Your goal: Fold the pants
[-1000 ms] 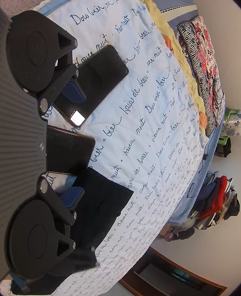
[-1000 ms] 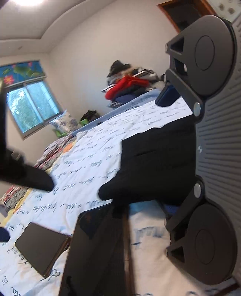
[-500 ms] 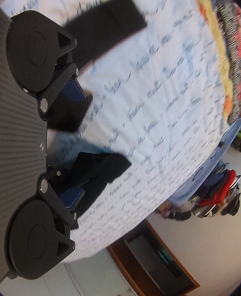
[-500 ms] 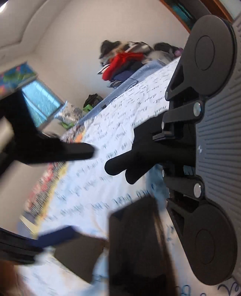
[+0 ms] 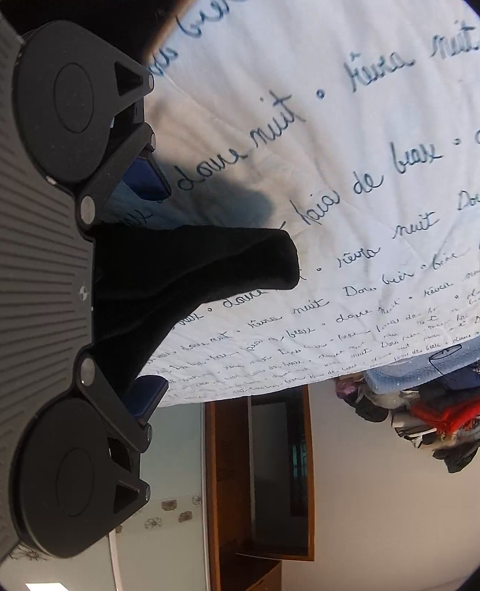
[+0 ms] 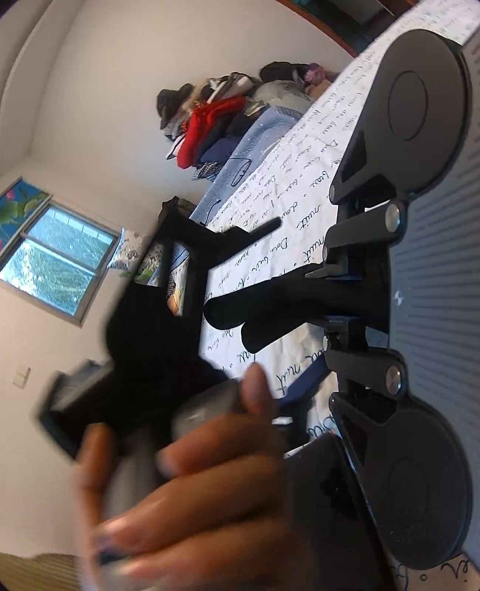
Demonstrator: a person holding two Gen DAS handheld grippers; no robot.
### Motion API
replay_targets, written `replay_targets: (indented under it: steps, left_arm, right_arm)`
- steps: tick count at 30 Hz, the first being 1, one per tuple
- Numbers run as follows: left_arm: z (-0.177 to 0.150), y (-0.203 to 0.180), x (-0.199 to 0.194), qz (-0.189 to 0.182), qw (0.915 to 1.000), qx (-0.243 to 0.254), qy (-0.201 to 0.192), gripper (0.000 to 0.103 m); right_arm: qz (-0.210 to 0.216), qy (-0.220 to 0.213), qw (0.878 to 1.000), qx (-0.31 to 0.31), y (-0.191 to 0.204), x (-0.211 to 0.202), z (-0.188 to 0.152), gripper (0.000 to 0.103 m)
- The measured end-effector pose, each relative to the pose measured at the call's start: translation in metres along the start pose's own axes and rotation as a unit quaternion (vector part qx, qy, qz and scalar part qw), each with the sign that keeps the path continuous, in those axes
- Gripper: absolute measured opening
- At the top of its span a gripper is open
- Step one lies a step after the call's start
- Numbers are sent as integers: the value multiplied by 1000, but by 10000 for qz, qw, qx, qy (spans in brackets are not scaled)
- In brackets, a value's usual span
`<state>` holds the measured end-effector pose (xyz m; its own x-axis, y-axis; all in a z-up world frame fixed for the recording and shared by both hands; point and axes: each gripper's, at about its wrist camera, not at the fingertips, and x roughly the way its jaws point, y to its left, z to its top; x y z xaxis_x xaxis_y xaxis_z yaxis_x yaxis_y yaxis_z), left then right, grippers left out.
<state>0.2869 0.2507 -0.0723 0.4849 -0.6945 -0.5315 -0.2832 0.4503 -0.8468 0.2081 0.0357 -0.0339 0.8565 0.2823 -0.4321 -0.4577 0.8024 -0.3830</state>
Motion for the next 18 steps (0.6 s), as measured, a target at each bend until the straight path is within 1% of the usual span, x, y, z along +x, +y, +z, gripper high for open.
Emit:
replay_targets:
  steps: [1, 2, 5, 7, 9, 11, 15, 16, 18]
  left_arm:
    - [1, 0, 4, 33, 10000, -49, 13, 97]
    - [2, -1, 6, 29, 10000, -19, 15, 89]
    - [3, -12, 13, 112, 9995, 264, 126, 73]
    - [4, -20, 17, 246, 9987, 415, 189, 72]
    - [8, -23, 18, 339, 9981, 434, 285, 72]
    - [15, -22, 17, 313, 9983, 363, 331, 72]
    - [22, -22, 18, 428, 9963, 606, 430, 72]
    - [23, -20, 18, 392, 9962, 615, 470, 70]
    - [23, -18, 16, 444, 9955, 674, 501, 52]
  right_arm:
    - [12, 5, 9999, 104, -3, 0, 0, 15]
    - [29, -2, 9998, 206, -7, -1, -1, 15]
    - [89, -14, 9992, 385, -15, -4, -4, 15]
    - [82, -36, 9992, 392, -16, -6, -6, 15]
    - [57, -74, 9996, 248, -14, -8, -7, 15]
    - [29, -57, 10000, 7, -7, -8, -7, 15]
    - [147, -72, 9997, -164, 0, -11, -4, 15]
    - [143, -80, 9996, -250, 2, -11, -5, 15]
    - [132, -88, 9991, -395, 6, -11, -6, 15]
